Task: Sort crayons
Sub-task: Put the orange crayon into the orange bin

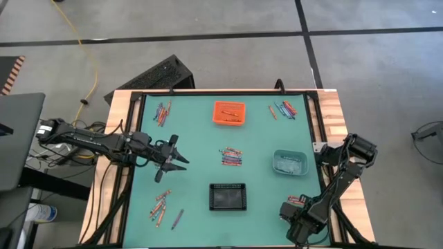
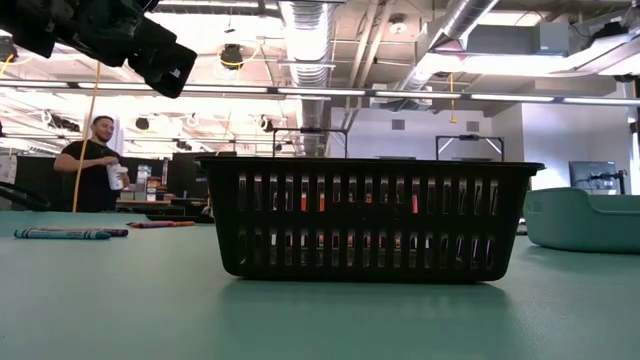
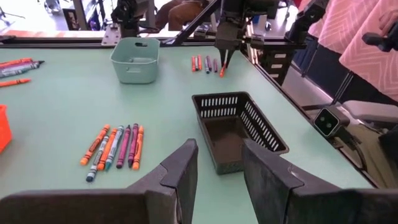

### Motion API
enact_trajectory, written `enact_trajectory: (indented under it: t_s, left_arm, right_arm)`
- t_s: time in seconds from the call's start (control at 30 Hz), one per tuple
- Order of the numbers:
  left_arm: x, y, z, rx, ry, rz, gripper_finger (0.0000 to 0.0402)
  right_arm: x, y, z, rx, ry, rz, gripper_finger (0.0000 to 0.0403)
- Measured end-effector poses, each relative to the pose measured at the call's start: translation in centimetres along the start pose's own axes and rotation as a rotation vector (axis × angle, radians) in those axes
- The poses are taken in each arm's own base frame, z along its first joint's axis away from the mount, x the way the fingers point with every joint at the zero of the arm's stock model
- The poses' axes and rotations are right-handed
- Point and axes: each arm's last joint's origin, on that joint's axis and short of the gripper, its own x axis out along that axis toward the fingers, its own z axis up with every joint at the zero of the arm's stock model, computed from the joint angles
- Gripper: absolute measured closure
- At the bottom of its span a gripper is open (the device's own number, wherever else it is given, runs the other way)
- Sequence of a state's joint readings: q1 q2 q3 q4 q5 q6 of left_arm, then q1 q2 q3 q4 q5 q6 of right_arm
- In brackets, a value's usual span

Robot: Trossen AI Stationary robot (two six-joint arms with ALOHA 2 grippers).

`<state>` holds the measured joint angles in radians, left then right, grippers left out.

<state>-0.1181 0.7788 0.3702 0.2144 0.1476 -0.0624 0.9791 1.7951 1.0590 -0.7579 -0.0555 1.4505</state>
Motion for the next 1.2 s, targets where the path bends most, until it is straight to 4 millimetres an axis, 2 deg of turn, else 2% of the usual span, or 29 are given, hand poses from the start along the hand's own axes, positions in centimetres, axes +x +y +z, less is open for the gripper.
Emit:
enact_trajectory:
  t_s: [0.1, 0.2, 0.37, 0.5, 0.63, 0.77, 0.83, 0.93, 1.07, 1.2]
  left_arm:
    - [0.0, 0.0, 0.0, 0.016, 0.000, 0.003, 0.0290]
    - [0.0, 0.0, 0.0, 0.017, -0.001, 0.017, 0.0290]
    - [0.0, 0.1, 0.0, 0.037, 0.000, 0.049, 0.0290]
    - [0.0, 0.2, 0.0, 0.041, -0.002, 0.069, 0.0290]
    - [0.0, 0.2, 0.0, 0.035, -0.003, 0.075, 0.0290]
    - [0.0, 0.2, 0.0, 0.040, 0.000, 0.075, 0.0290]
    - [0.0, 0.2, 0.0, 0.053, 0.000, 0.076, 0.0290]
    - [0.0, 0.2, 0.0, 0.061, 0.001, 0.077, 0.0290]
    - [0.0, 0.2, -0.1, 0.059, 0.011, 0.077, 0.0290]
    - [0.0, 0.2, -0.4, 0.056, 0.038, 0.078, 0.0290]
  right_arm:
    - [-0.5, 0.1, 0.0, -0.028, -0.003, 0.016, 0.0397]
    - [-2.3, 0.3, 0.2, -0.034, -0.042, 0.082, 0.0400]
    - [-5.7, -0.2, 1.4, -0.079, -0.344, 0.135, 0.0400]
    - [-8.1, -1.2, 3.8, -0.116, -0.650, 0.084, 0.0400]
    - [-8.7, -1.9, 7.3, -0.222, -0.735, 0.002, 0.0401]
    - [-9.1, -2.8, 11.6, -0.363, -0.784, -0.086, 0.0401]
    - [-9.5, -4.2, 14.2, -0.401, -0.799, -0.155, 0.0401]
    - [-10.5, -7.6, 18.5, -0.400, -0.819, -0.265, 0.0401]
    - [-11.6, -13.3, 24.3, -0.384, -0.831, -0.296, 0.0401]
    - [-12.4, -19.3, 28.3, -0.340, -0.879, -0.341, 0.0401]
